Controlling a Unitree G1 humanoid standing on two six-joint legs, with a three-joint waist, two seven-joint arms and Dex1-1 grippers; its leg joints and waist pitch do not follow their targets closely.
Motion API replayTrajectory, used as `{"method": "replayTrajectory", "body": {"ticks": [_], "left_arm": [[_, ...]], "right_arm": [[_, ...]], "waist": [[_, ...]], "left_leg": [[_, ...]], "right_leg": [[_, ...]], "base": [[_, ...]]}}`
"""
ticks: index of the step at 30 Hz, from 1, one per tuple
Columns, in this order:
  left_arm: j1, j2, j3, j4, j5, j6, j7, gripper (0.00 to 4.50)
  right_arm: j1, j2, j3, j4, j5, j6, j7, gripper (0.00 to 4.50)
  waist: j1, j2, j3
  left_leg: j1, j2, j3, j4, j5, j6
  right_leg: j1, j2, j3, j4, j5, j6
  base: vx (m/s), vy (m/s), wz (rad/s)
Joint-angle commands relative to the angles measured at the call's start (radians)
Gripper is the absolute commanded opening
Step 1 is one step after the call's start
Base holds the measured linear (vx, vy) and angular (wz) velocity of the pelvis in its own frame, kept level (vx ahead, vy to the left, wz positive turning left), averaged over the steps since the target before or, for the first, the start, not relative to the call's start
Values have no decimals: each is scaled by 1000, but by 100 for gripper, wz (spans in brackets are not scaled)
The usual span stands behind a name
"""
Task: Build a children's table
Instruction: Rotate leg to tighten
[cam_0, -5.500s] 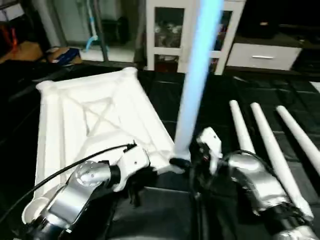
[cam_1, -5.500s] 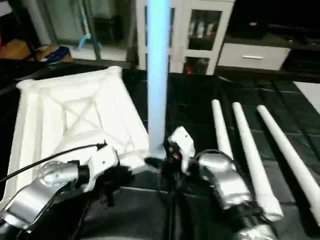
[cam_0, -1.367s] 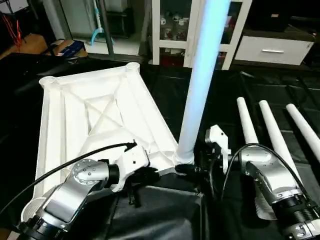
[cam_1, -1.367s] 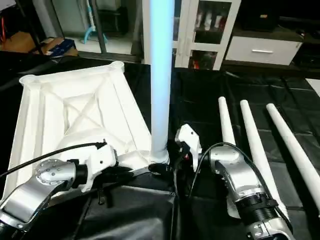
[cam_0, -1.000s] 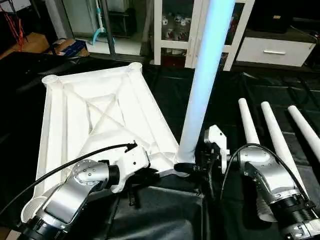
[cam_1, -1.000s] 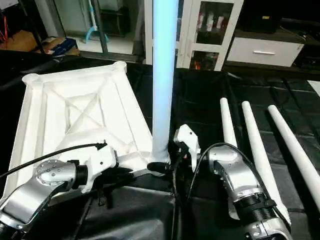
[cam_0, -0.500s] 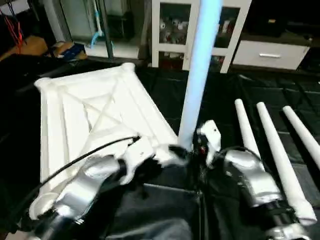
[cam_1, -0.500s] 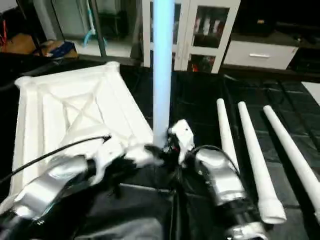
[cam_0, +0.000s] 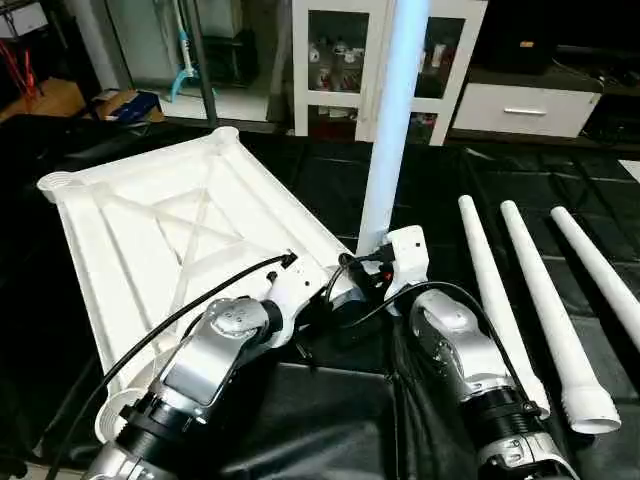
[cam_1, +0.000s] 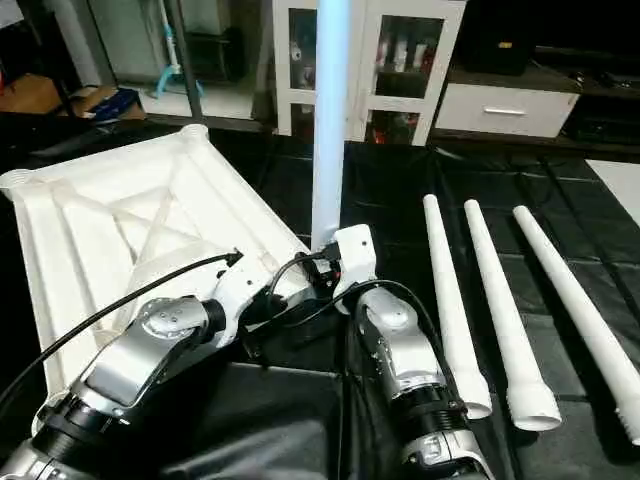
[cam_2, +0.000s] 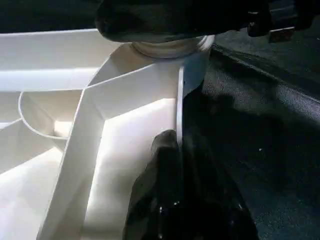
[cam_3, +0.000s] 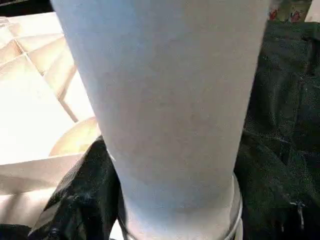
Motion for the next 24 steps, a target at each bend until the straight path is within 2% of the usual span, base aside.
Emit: {"method": "replayTrajectory", "body": {"ticks": [1, 2, 3, 4, 6, 7, 9, 11, 13, 14, 17, 19, 21, 24], "left_arm": [[9, 9, -4, 14, 24, -2, 14, 0], [21, 23, -5, 1, 21, -9, 2, 0], [31, 29, -1, -9, 16, -2, -2, 0], [40, 38, -2, -19, 12, -11, -13, 0], [63, 58, 0, -46, -1, -11, -36, 0], [73, 71, 0, -58, -4, -11, -47, 0], [95, 99, -4, -83, -13, -37, -80, 0], [103, 109, -6, -92, -20, -47, -93, 0], [144, 153, -6, -152, -54, -68, -156, 0], [164, 174, -7, -181, -68, -80, -186, 0], [199, 212, -10, -229, -88, -92, -231, 0], [205, 220, -10, -237, -92, -89, -239, 0], [217, 233, -7, -249, -95, -91, -247, 0], [230, 251, 1, -260, -106, -100, -255, 0]], "right_arm": [[12, 22, 50, -5, 23, 8, 86, 267], [17, 10, 53, -25, 29, 7, 107, 302], [20, 4, 52, -39, 41, 12, 130, 302], [23, -5, 53, -52, 46, 15, 145, 337], [30, -28, 55, -81, 61, 23, 187, 339], [33, -45, 59, -95, 64, 23, 210, 353], [40, -83, 64, -123, 85, 41, 281, 368], [41, -95, 63, -131, 92, 47, 310, 381], [46, -172, 74, -158, 108, 59, 433, 412], [49, -209, 82, -172, 113, 64, 488, 419], [53, -271, 92, -192, 126, 71, 581, 424], [54, -284, 94, -194, 129, 73, 600, 424], [55, -312, 99, -197, 131, 72, 639, 424], [54, -348, 100, -191, 142, 70, 700, 424]], "waist": [[0, 7, -51], [0, 6, -50], [-1, 6, -51], [-1, 5, -51], [0, 4, -54], [1, 4, -55], [1, 3, -59], [3, 6, -60], [2, 4, -61], [5, 5, -62], [10, 3, -59], [15, 3, -55], [19, 3, -54], [21, 0, -53]], "left_leg": [[-4, 57, -31, -104, -290, 0], [-6, 57, -30, -104, -278, 5], [-6, 58, -28, -102, -268, 10], [-7, 59, -29, -102, -261, 12], [-10, 58, -26, -99, -227, 26], [-11, 59, -25, -97, -210, 30], [-15, 57, -23, -91, -142, 58], [-15, 59, -22, -87, -102, 75], [-17, 59, -22, -86, -78, 87], [-12, 61, -21, -83, -73, 102], [-7, 62, -17, -84, -81, 112], [-6, 63, -16, -87, -98, 106], [0, 62, -15, -87, -122, 86], [-4, 63, -17, -90, -133, 75]], "right_leg": [[36, -65, 56, -83, -362, -151], [37, -64, 57, -81, -347, -159], [38, -65, 58, -79, -334, -166], [40, -66, 58, -78, -330, -170], [42, -66, 60, -74, -296, -184], [44, -66, 60, -70, -278, -189], [48, -63, 59, -60, -199, -212], [48, -63, 59, -52, -147, -233], [53, -61, 58, -46, -110, -252], [52, -60, 57, -43, -90, -262], [48, -59, 58, -44, -107, -267], [46, -60, 59, -49, -141, -263], [41, -59, 60, -54, -181, -254], [45, -60, 60, -55, -206, -243]], "base": [[0, 0, 0], [0, 0, 0], [0, 0, 0], [0, 0, 0], [0, 0, 0], [0, 0, 0], [55, -19, 0], [25, -7, 0], [0, 0, 0], [0, 0, 0], [0, 0, 0], [0, 0, 0], [0, 0, 0], [0, 0, 0]]}}
